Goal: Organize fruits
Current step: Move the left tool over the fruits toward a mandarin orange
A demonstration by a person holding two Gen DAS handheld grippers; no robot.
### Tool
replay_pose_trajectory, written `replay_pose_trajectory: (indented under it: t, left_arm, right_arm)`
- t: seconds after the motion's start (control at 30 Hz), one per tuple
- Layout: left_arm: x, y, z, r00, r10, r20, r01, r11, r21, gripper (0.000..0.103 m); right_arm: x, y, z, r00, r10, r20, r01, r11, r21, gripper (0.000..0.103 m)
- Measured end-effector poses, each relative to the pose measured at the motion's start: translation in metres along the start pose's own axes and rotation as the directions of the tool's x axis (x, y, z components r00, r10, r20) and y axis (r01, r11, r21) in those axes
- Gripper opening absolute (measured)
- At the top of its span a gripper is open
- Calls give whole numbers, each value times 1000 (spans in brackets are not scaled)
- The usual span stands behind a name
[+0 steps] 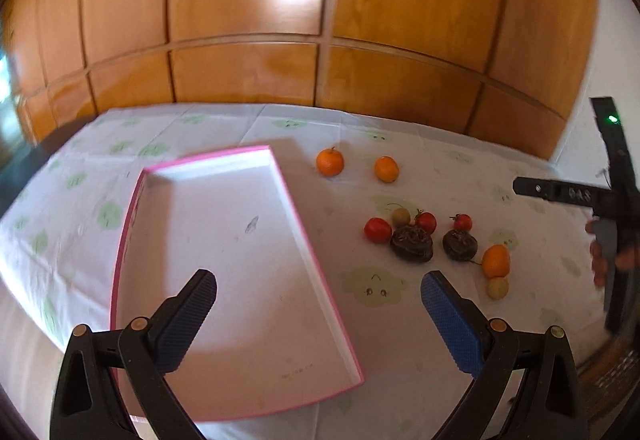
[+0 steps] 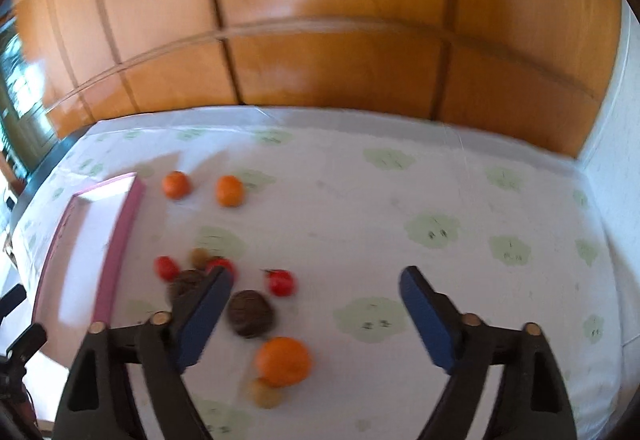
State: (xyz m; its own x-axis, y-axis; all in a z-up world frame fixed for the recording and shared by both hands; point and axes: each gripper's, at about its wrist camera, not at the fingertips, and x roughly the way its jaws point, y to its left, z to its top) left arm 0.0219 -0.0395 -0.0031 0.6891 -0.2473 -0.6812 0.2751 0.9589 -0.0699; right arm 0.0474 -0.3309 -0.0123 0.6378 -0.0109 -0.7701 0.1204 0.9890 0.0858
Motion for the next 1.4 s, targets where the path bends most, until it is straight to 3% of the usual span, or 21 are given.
replay_pose_trajectory:
  t: [0.2,0.27,0.43,0.63,0.73,0.87,1.13,1.2,1.23,1.4]
  left_arm:
    - [30,-13,19,992,-50,-113,56,997,44,101]
    - [43,-16,26,985,-73,-153,80,996,40,88]
    - [71,-19,49,974,-87,-208,101,993,56,75]
    - [110,-8,91,976,-59,-210,66,997,28,67]
    - [133,-10,105,974,-40,-221,51,998,44,57]
    - [165,-19,119,971,-5,-240,25,996,81,57]
    - [221,-29,130,954,45,-298,-17,995,97,57]
    - [234,-28,128,944,47,-327,-16,995,97,40]
    - [239,-28,128,942,48,-332,-17,995,96,40]
    - [223,-25,122,955,18,-296,1,998,65,39]
  right_arm:
    - [24,-37,-2,998,28,-58,-22,994,108,68]
    - [23,-36,0,998,46,-46,-41,993,112,65]
    - [19,-32,2,996,79,-30,-75,990,116,65]
    - [13,-33,6,993,116,-10,-114,984,138,65]
    - [15,-30,7,991,130,-19,-127,983,134,65]
    - [19,-32,7,989,144,-37,-137,979,148,65]
    - [23,-36,9,985,166,-43,-156,971,179,65]
    - [24,-37,9,983,177,-50,-165,969,185,65]
    - [25,-38,9,981,186,-58,-172,967,189,65]
    - [38,-35,6,961,242,-138,-212,957,200,63]
